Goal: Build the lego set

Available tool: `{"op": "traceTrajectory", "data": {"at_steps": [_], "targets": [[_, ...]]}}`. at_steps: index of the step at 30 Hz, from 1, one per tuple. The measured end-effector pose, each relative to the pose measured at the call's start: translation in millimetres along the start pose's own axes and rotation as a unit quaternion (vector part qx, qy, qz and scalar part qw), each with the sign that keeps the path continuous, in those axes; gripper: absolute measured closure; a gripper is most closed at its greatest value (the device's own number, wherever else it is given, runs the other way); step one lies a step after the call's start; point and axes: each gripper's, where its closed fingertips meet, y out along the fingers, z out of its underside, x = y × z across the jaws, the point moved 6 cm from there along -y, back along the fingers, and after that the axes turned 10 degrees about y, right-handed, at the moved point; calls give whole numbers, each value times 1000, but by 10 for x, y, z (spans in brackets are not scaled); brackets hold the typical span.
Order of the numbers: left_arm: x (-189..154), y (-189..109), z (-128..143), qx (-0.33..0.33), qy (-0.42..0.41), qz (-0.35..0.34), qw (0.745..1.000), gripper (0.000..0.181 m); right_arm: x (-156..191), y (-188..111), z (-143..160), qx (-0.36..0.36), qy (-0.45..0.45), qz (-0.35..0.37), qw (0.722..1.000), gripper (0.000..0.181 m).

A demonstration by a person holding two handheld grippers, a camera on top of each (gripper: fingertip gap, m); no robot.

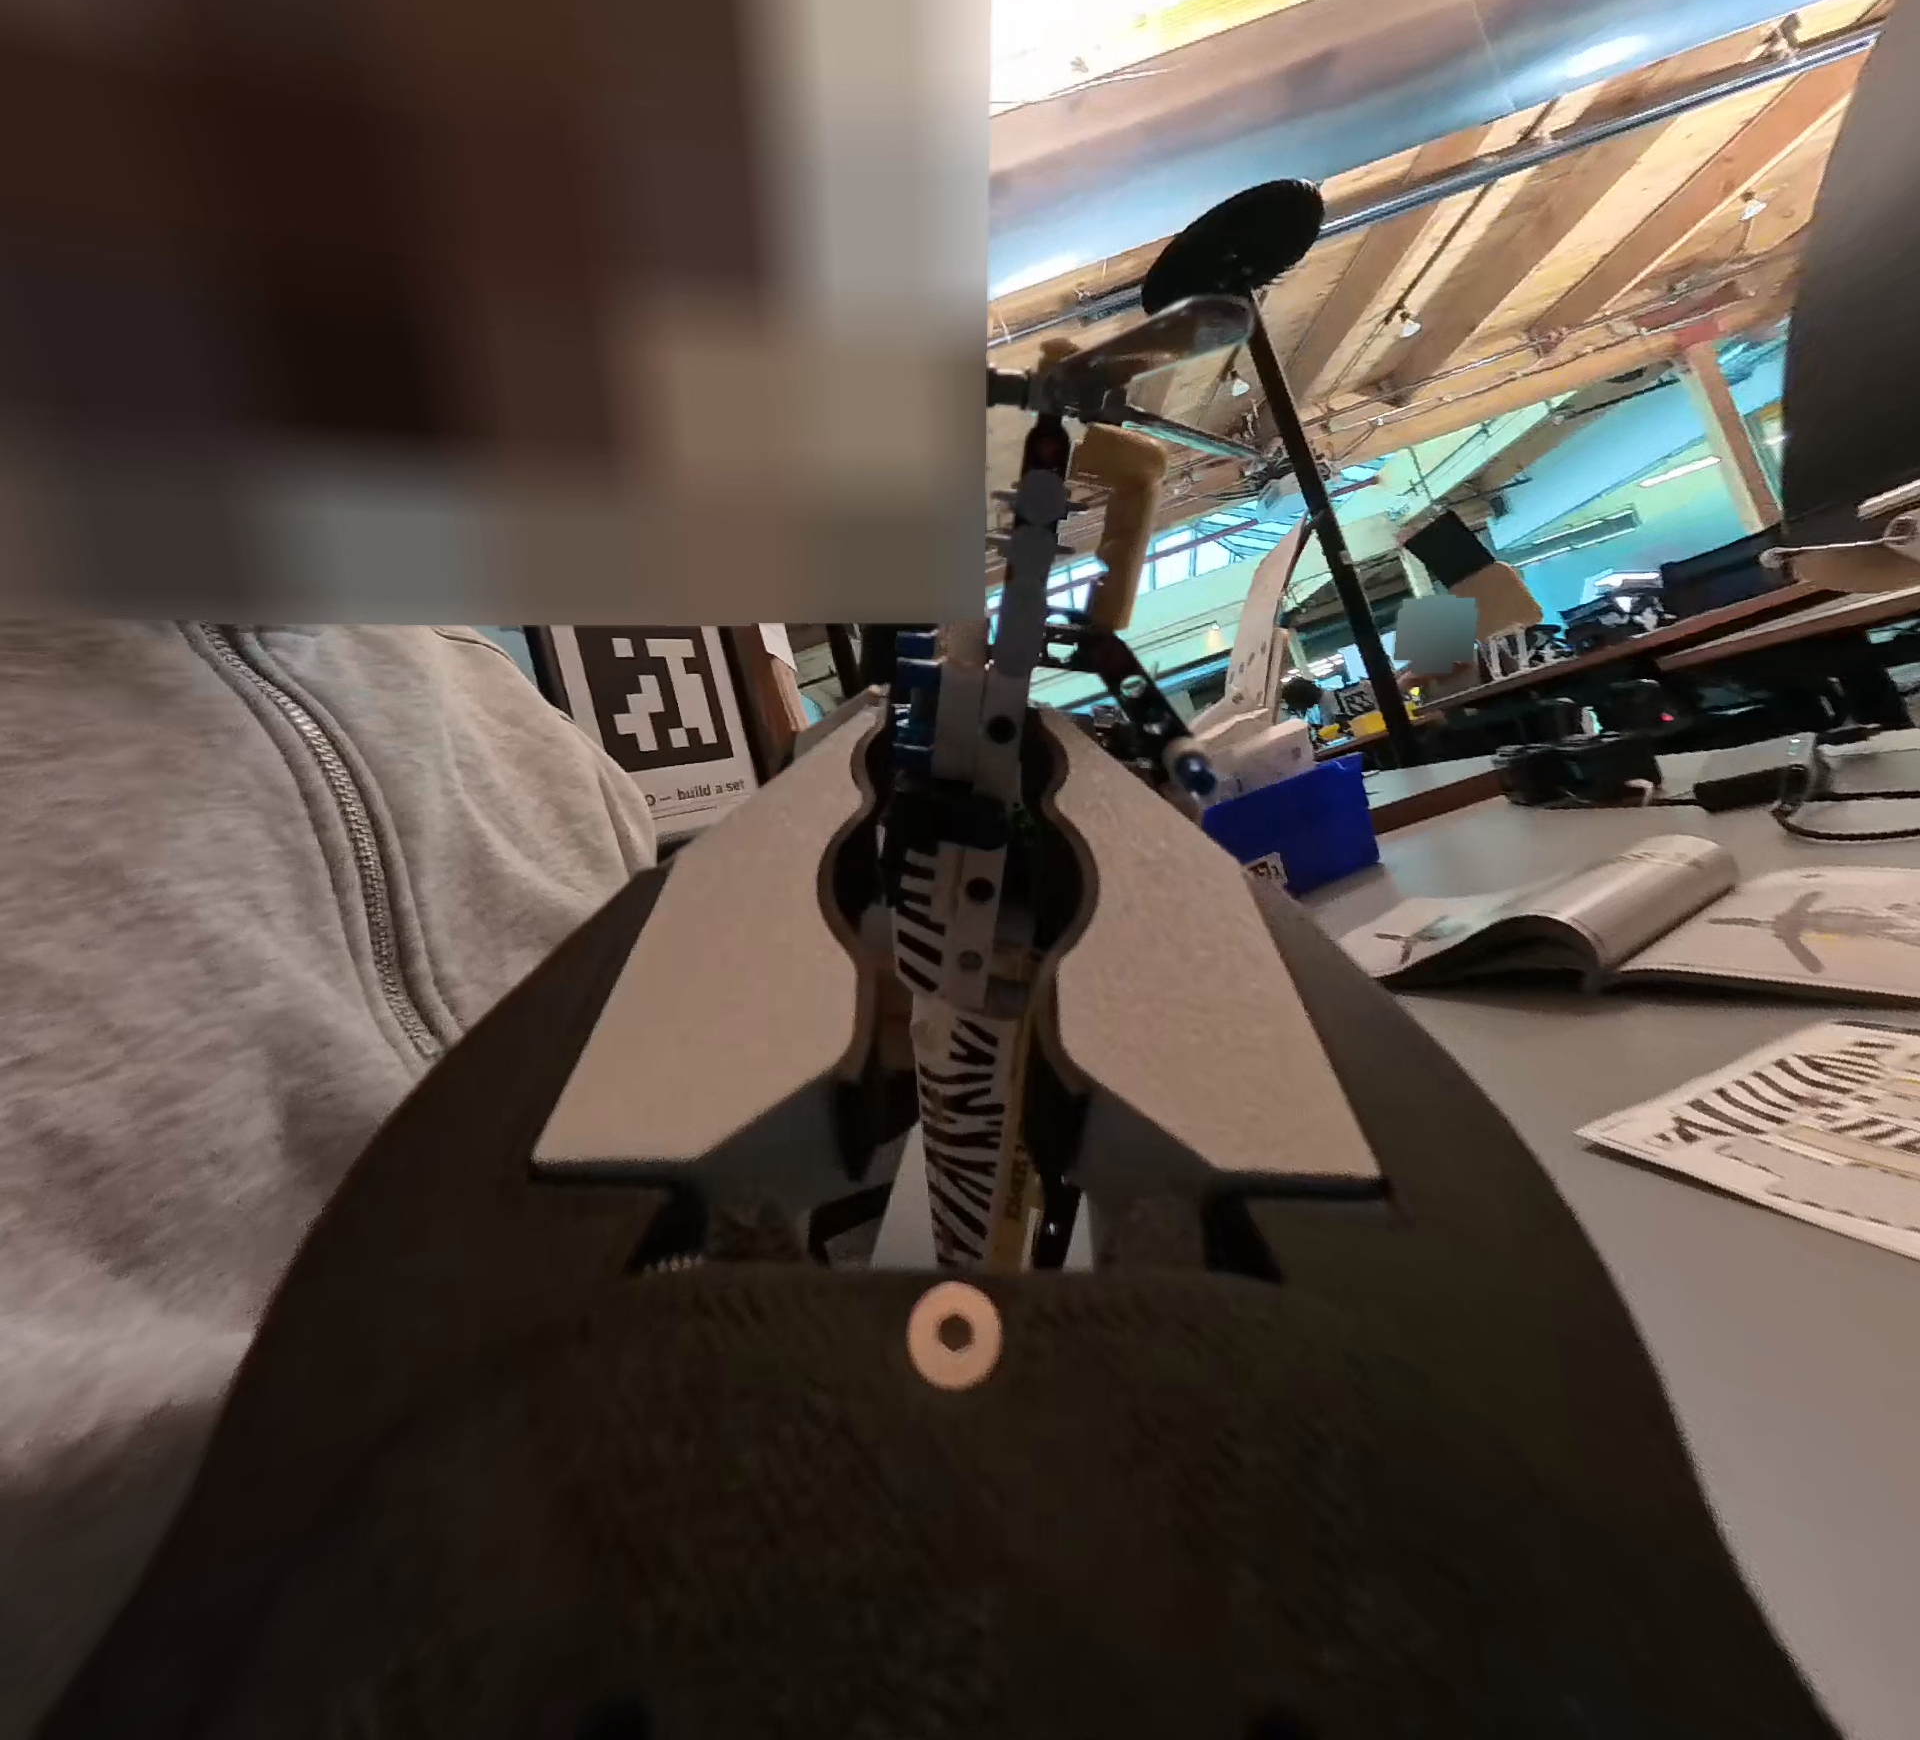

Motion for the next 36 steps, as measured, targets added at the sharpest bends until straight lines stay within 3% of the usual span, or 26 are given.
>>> {"op": "traceTrajectory", "data": {"at_steps": [8, 14, 23, 36], "targets": [[-117, 5, -55, 11, 99, -58, 993, 159, 7, -19, -22, -6, -21, 16, 1000, 160], [-150, 50, -44, 57, 109, -82, 989, 162, 33, -26, -35, -1, -50, 31, 998, 160], [-165, 53, -64, 67, 83, -89, 990, 165, 123, 2, -66, 23, -123, 64, 990, 160], [-217, 67, -51, 36, -17, -28, 999, 167, 161, 6, -103, 53, -78, 17, 995, 159]]}}
